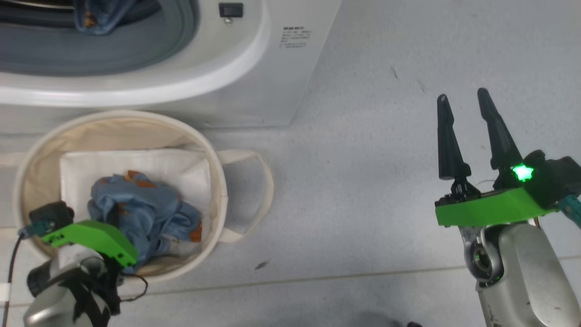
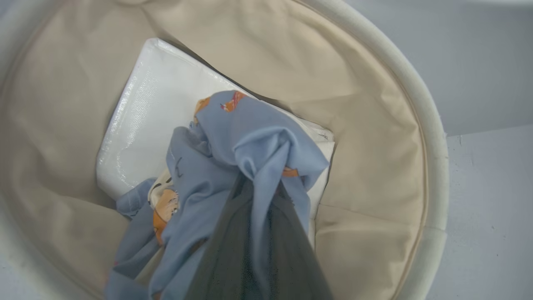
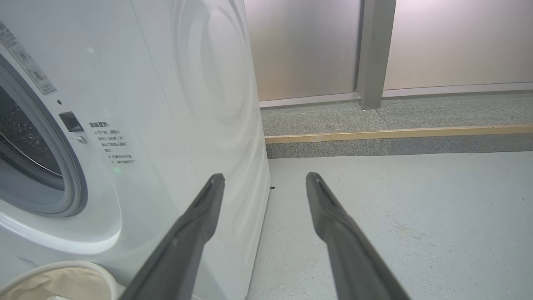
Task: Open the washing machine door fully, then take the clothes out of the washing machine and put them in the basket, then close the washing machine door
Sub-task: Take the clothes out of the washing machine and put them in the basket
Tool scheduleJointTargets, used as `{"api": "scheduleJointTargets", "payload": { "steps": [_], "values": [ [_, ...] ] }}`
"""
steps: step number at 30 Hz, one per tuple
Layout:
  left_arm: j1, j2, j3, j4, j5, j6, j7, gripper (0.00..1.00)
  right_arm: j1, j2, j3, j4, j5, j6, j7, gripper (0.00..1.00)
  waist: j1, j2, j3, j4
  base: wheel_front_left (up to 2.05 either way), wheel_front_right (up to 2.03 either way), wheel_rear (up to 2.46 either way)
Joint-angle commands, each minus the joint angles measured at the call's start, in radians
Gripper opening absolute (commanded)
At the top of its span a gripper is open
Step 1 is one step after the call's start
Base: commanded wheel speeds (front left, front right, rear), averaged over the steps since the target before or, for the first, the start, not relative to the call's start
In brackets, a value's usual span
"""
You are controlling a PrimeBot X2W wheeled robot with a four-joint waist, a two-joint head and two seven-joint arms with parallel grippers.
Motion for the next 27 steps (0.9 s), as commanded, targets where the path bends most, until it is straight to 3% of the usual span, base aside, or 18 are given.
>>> {"api": "scheduleJointTargets", "payload": {
  "steps": [1,4,6,8,9,20,27],
  "values": [
    [-0.022,0.049,0.019,0.002,-0.015,-0.005,-0.007,0.0,-0.015,0.006,0.011,-0.04,-0.001,0.001,-0.012,1.0,0.0,0.0,0.043,-0.017,0.0,0.0,0.0],
    [-0.038,0.054,0.012,0.009,-0.022,-0.005,-0.015,0.0,-0.019,0.009,0.007,-0.044,-0.001,0.001,-0.012,1.0,0.0,0.0,0.058,-0.018,0.0,0.0,0.0],
    [-0.051,0.062,0.003,0.015,-0.022,-0.005,-0.032,0.09,-0.02,0.012,0.004,-0.045,-0.001,0.001,-0.012,1.0,0.0,0.0,0.065,-0.017,0.0,0.0,0.0],
    [-0.059,0.066,-0.007,0.021,-0.021,-0.005,-0.049,0.94,-0.021,0.014,0.001,-0.044,-0.002,0.001,-0.012,1.0,0.0,0.0,0.064,-0.015,0.0,0.0,0.0],
    [-0.063,0.068,-0.004,0.025,-0.026,-0.005,-0.058,1.0,-0.021,0.015,-0.001,-0.043,-0.002,0.001,-0.012,1.0,0.0,0.0,0.061,-0.012,0.0,0.0,0.0],
    [-0.036,0.105,-0.062,-0.016,0.029,-0.005,-0.107,1.0,-0.013,0.018,0.029,0.009,0.0,0.001,-0.012,1.0,0.0,0.0,-0.073,0.027,0.0,0.0,0.0],
    [0.067,0.161,0.057,-0.223,0.118,-0.006,-0.107,1.0,0.018,0.016,0.046,0.05,0.011,0.001,-0.012,1.0,0.0,0.0,-0.185,0.053,0.0,0.0,0.0]
  ]
}}
